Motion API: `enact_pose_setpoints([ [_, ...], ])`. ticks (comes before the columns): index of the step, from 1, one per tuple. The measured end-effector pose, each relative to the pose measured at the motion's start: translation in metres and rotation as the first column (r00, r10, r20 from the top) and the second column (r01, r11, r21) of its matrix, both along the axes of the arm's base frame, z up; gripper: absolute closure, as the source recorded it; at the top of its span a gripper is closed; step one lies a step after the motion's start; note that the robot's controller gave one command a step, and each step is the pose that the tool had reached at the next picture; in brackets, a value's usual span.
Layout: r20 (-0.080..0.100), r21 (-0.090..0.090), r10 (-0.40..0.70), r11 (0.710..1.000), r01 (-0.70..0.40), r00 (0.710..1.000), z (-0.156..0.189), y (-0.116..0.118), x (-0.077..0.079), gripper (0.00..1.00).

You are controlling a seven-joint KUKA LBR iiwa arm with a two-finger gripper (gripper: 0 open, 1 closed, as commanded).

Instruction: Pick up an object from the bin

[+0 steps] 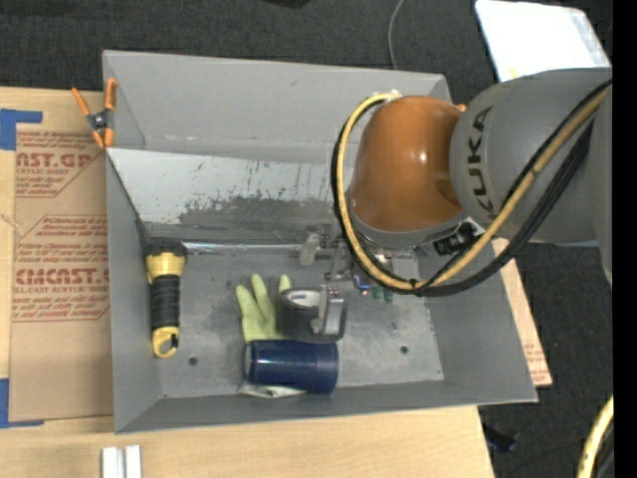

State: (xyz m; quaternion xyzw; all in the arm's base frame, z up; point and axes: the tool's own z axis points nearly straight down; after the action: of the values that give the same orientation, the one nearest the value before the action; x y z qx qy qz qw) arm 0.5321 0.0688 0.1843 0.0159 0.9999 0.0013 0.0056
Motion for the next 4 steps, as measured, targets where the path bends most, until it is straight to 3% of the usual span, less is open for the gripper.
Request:
enact_pose_setpoints([
  [1, -0.005, -0.002, 0.178, 0.984, -0.178, 0.984, -0.029, -0.012, -0.024, 0.0],
  [2, -0.004, -0.001, 0.289, 0.957, -0.289, 0.957, -0.059, -0.02, -0.019, 0.0],
  [3, -0.003, 0.003, -0.023, 1.0, 0.023, 1.0, -0.085, 0.01, -0.013, 0.0],
  [4, 0.067, 0.017, -0.134, 0.991, 0.133, 0.989, -0.095, -0.048, -0.003, 1.0],
])
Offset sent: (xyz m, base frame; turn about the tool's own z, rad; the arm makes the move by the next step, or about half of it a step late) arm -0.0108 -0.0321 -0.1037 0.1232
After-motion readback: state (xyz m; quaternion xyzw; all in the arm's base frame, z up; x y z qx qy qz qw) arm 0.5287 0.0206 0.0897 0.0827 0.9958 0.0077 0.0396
